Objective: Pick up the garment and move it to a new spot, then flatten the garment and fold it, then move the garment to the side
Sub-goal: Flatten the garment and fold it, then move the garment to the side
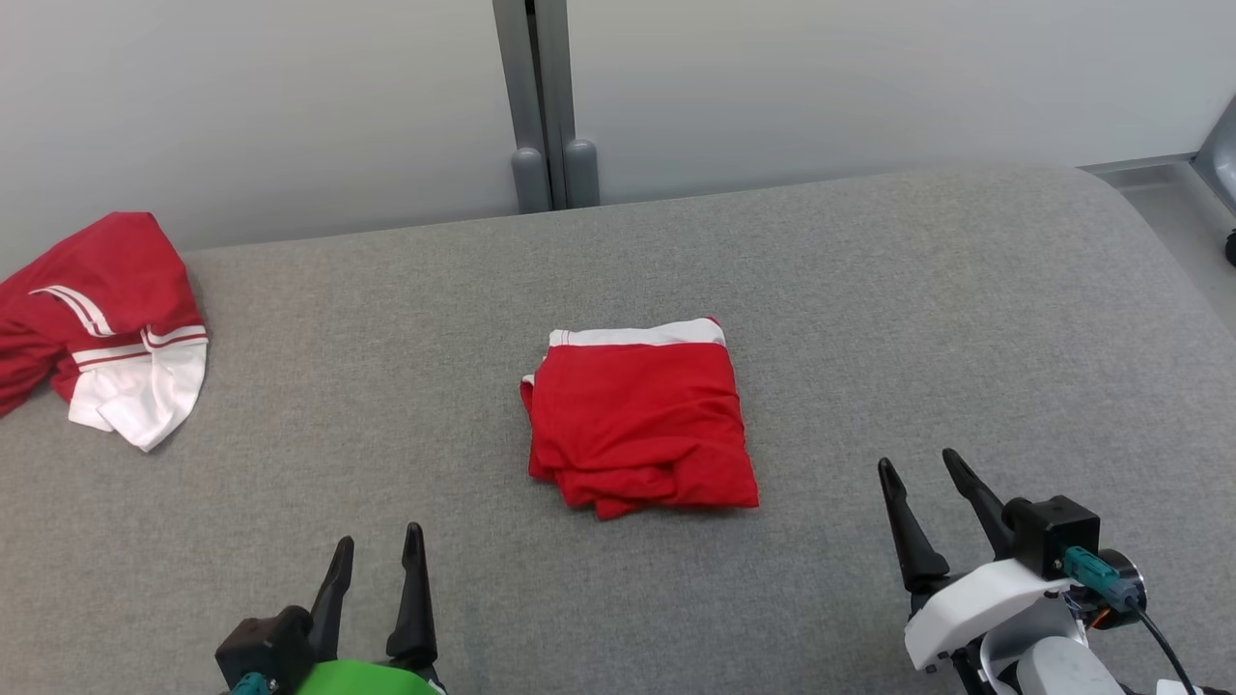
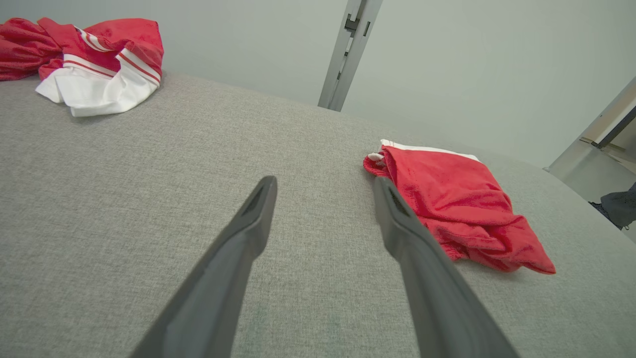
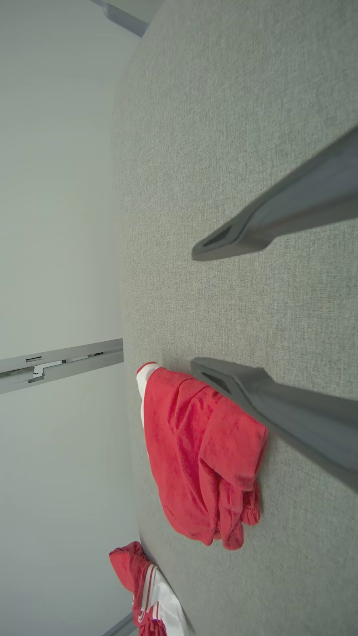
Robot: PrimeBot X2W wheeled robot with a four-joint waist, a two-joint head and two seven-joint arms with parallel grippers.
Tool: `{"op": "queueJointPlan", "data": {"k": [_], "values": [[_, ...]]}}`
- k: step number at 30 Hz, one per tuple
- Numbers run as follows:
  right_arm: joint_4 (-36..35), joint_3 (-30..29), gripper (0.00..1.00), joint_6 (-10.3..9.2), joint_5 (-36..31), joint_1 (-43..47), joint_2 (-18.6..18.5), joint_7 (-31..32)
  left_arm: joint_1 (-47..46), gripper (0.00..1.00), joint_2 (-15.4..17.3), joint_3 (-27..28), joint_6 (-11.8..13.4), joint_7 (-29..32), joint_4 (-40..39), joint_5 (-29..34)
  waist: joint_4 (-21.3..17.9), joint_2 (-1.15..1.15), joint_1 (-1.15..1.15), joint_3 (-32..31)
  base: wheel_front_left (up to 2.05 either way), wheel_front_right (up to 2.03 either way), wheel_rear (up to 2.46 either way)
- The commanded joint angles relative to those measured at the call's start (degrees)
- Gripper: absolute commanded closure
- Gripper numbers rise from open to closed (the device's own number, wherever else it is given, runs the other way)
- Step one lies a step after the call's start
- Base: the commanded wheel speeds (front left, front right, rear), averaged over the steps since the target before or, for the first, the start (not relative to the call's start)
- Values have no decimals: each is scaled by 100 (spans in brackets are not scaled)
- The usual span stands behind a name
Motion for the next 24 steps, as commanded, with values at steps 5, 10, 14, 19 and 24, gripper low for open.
{"op": "queueJointPlan", "data": {"k": [5,10,14,19,24], "values": [[-137,18,0,-8,-114,128,-14,-25,152,0,19,57,32,0,-77,-22,-2,0,0,-8,0,0,0],[-136,12,0,-8,-132,156,-14,-26,124,0,19,29,45,0,-103,-15,25,0,0,-30,0,0,0],[-101,24,0,-8,-117,160,-14,-26,111,0,19,26,59,0,-116,5,37,0,0,-43,0,0,0],[-44,-8,0,-8,-130,129,-13,-26,108,0,19,7,67,0,-130,22,49,0,0,-43,0,0,0],[139,34,0,-8,-77,-153,-11,-26,77,0,19,-28,63,-1,-121,32,71,0,0,-27,0,0,0]]}}
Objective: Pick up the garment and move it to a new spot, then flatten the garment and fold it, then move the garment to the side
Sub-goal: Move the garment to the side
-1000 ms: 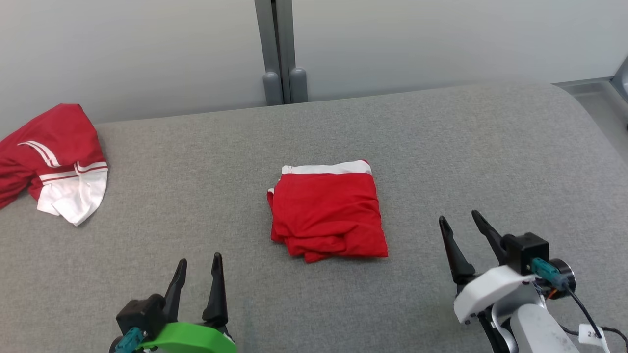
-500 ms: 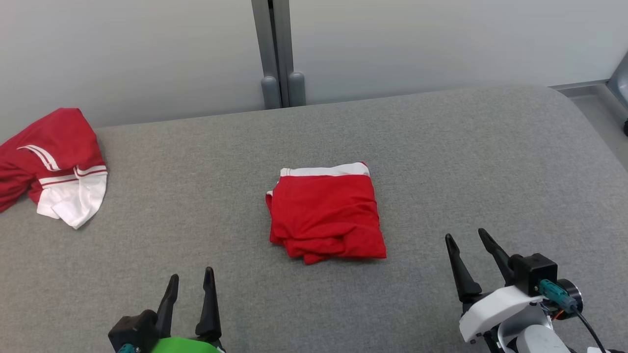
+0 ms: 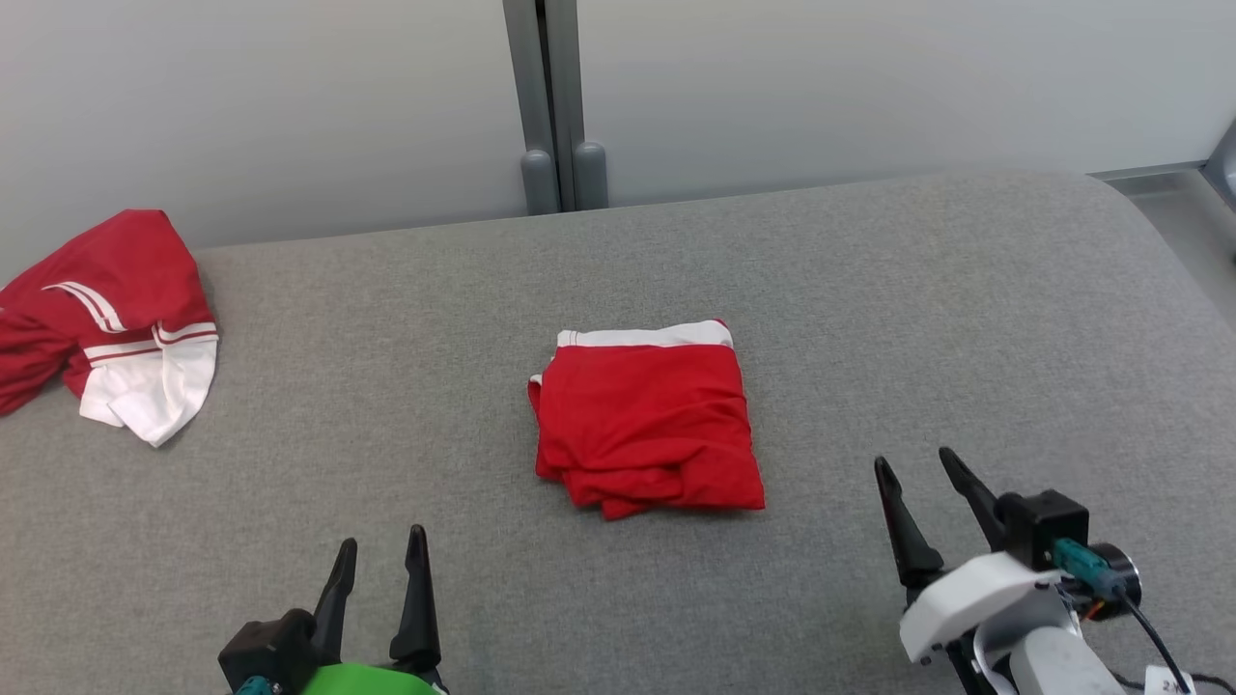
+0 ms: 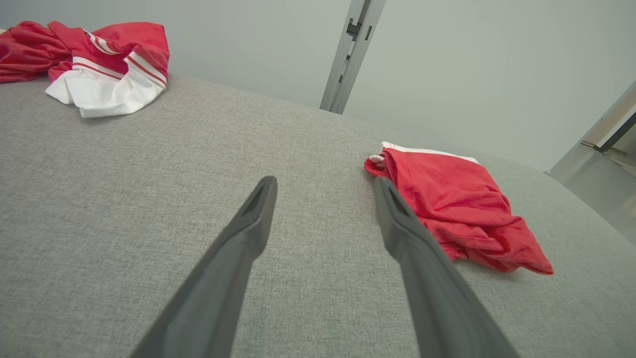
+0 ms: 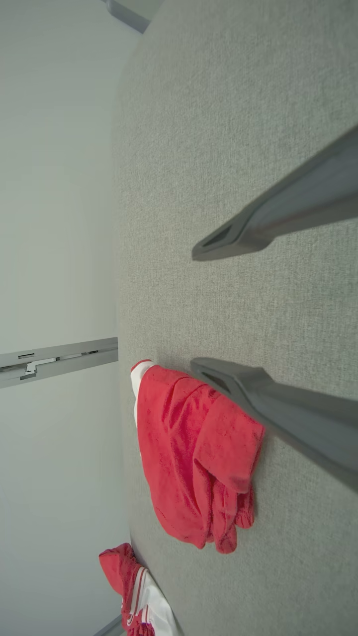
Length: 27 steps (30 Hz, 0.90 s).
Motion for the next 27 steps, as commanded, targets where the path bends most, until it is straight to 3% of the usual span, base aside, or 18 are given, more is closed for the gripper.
{"op": "queueJointPlan", "data": {"k": [1,8,14,20,27], "values": [[50,41,0,-8,18,-235,-12,-26,-22,0,18,-9,32,0,-2,34,7,0,0,8,0,0,0],[600,203,0,-8,-181,-1257,-13,448,-163,0,19,-127,12,-1,42,8,197,0,0,63,0,0,0],[1313,361,0,-8,-86,-2133,-15,1573,-238,0,19,-124,32,0,23,2,600,0,0,244,0,0,0],[1913,406,0,-8,-29,-2620,-69,2312,-331,0,18,-62,19,0,-23,-13,922,0,0,492,0,0,0],[2511,466,0,-8,121,-2914,-118,2656,-445,0,18,-51,28,-1,-59,-65,1158,0,0,745,0,0,0]]}}
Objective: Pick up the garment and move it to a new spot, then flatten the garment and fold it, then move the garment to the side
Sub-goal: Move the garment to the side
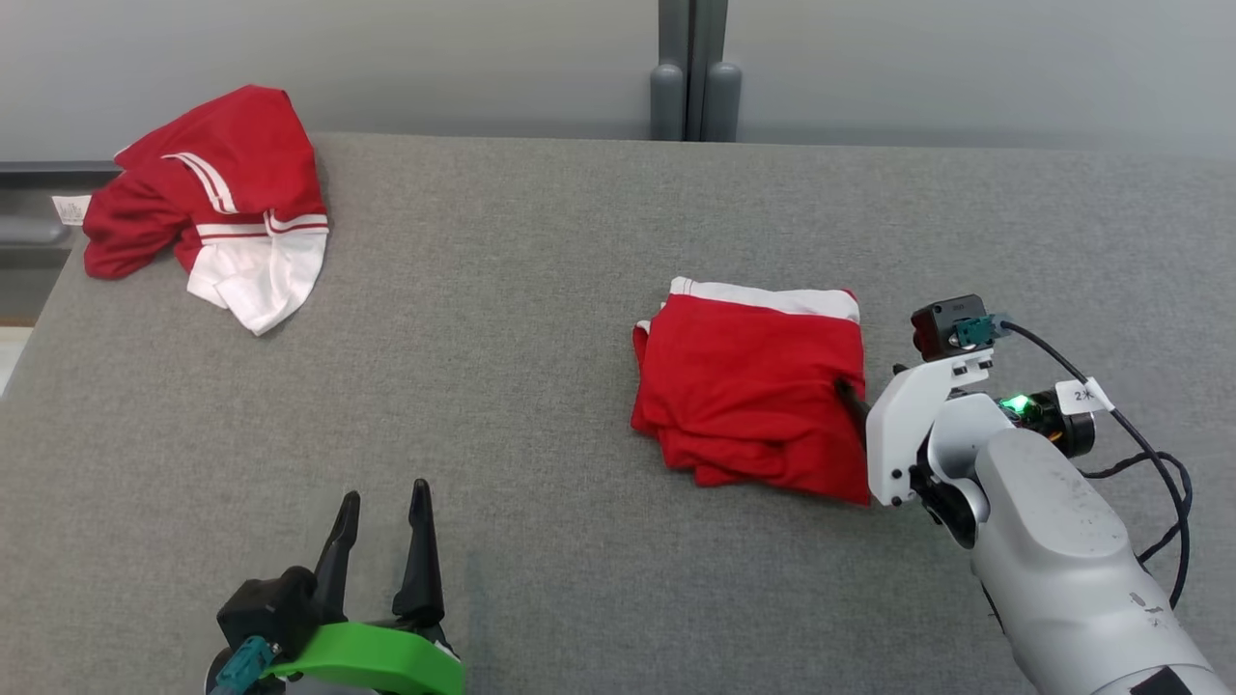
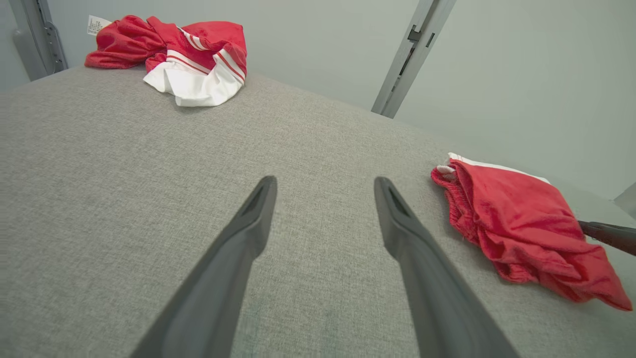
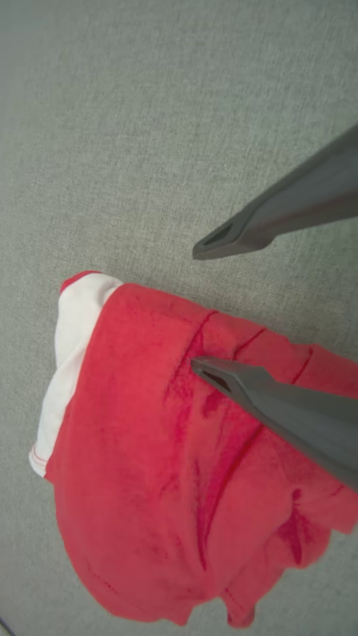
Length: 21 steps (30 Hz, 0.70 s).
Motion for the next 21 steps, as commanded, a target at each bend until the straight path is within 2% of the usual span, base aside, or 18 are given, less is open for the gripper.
{"op": "queueJointPlan", "data": {"k": [1,7,9,10,12,13,15,16,21], "values": [[95,7,0,-8,61,-70,-4,25,-87,0,18,20,34,0,-23,-37,159,0,0,170,0,0,0],[483,154,0,-8,363,-186,53,19,-134,0,18,36,53,-1,-52,-40,180,0,0,288,0,0,0],[578,249,35,-8,445,-227,74,0,-170,0,18,36,52,0,-60,-20,155,0,0,334,0,0,0],[619,296,59,-8,508,-263,81,-32,-193,0,18,30,42,0,-59,-1,138,0,0,358,0,0,0],[670,427,73,-8,567,-347,91,-95,-232,0,18,17,23,0,-51,12,101,0,0,406,0,0,0],[691,484,77,-8,598,-383,93,-133,-251,0,18,11,15,-1,-52,24,78,0,0,427,0,0,0],[712,597,95,-8,642,-443,96,-270,-289,0,18,-10,6,0,-68,28,17,0,0,468,0,0,0],[812,957,100,-8,584,-900,-309,-1009,-542,0,19,-119,-59,-1,-207,190,-869,0,0,693,0,0,0],[794,998,100,-8,628,-1071,-650,-1150,-697,0,19,-240,-106,0,-265,284,-1458,0,0,851,0,0,0]]}}
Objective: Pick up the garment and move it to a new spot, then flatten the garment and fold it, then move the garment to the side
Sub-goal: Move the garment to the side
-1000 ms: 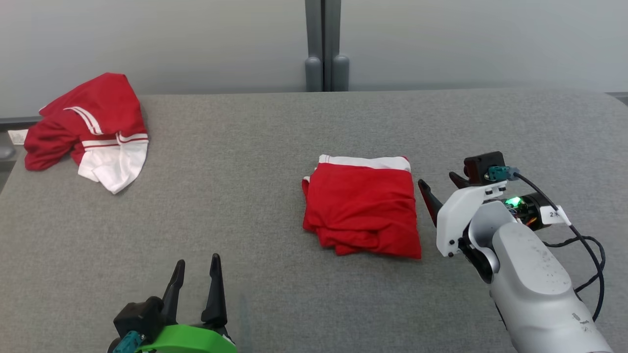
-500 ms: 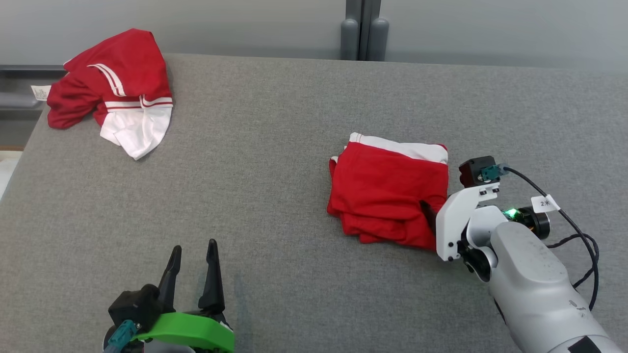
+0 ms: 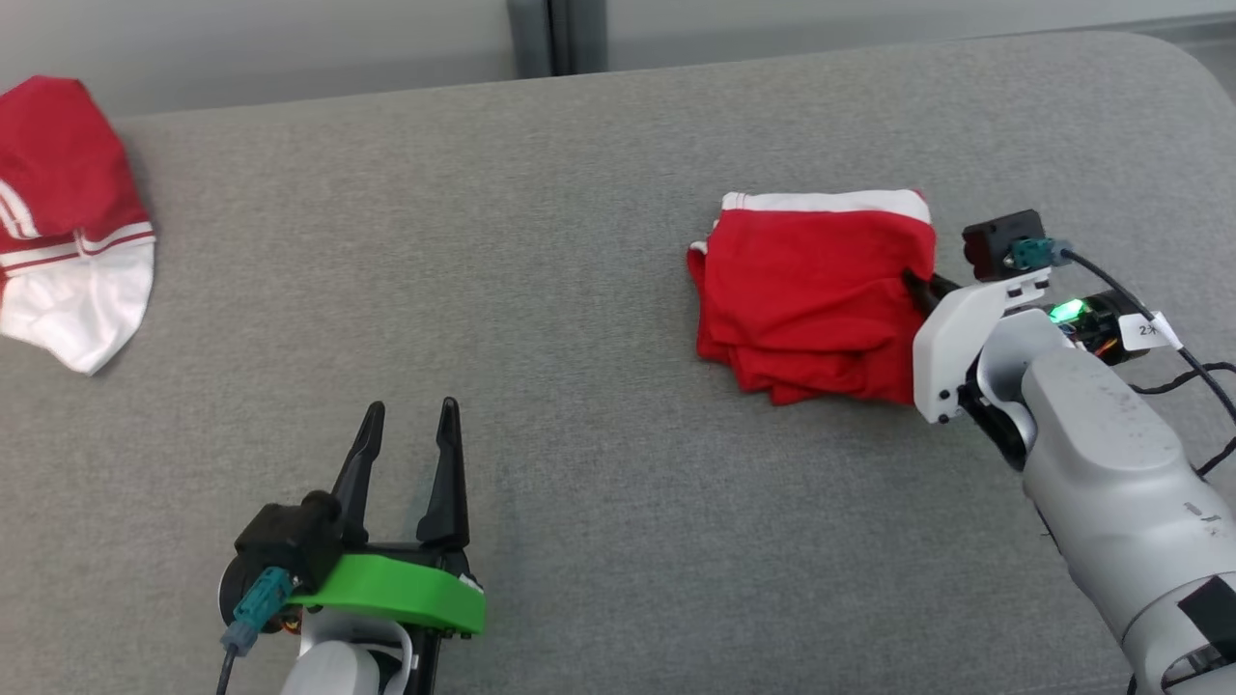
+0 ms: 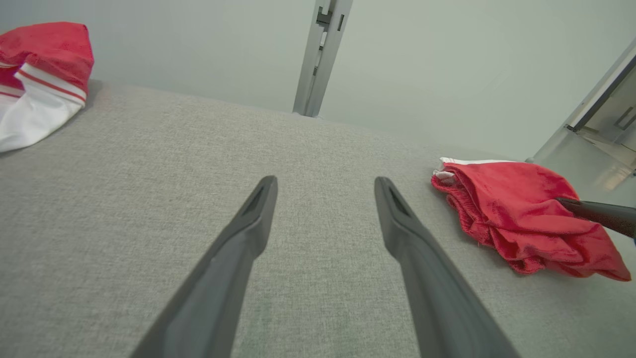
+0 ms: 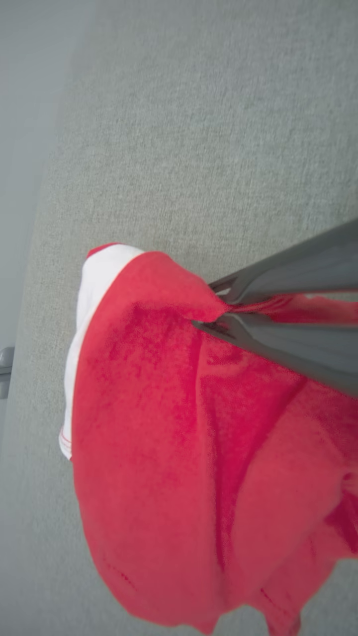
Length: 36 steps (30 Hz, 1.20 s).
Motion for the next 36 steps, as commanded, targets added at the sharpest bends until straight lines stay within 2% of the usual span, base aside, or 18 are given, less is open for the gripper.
{"op": "queueJointPlan", "data": {"k": [1,8,15,19,25,30,35,36], "values": [[-14,15,100,-8,49,-87,-76,-52,-139,0,20,-8,-24,-1,-20,75,-656,0,0,244,0,0,0],[-6,-80,100,-8,165,-224,-436,-237,-435,0,23,-213,-117,0,19,294,-1336,0,0,561,0,0,0],[109,-228,100,-8,301,-327,-523,-425,-638,0,43,-299,-177,0,80,422,-1532,0,0,826,0,0,0],[237,-301,100,-8,357,-494,-608,-534,-729,0,76,-341,-204,-1,90,446,-1429,0,0,994,0,0,0],[512,-372,100,-8,97,-1010,-988,-716,-831,0,111,-336,-204,0,19,499,-1044,0,0,1270,0,0,0],[785,-298,100,-8,-217,-1476,-1448,-771,-886,0,99,-335,-201,0,-63,498,-680,0,0,1431,0,0,0],[1117,-373,100,-8,-363,-1785,-1632,-758,-843,0,72,-341,-183,0,-142,460,-463,0,0,1471,0,0,0],[1187,-398,84,-8,-388,-1831,-1662,-799,-830,0,67,-338,-179,-1,-144,452,-434,0,0,1465,0,0,0]]}}
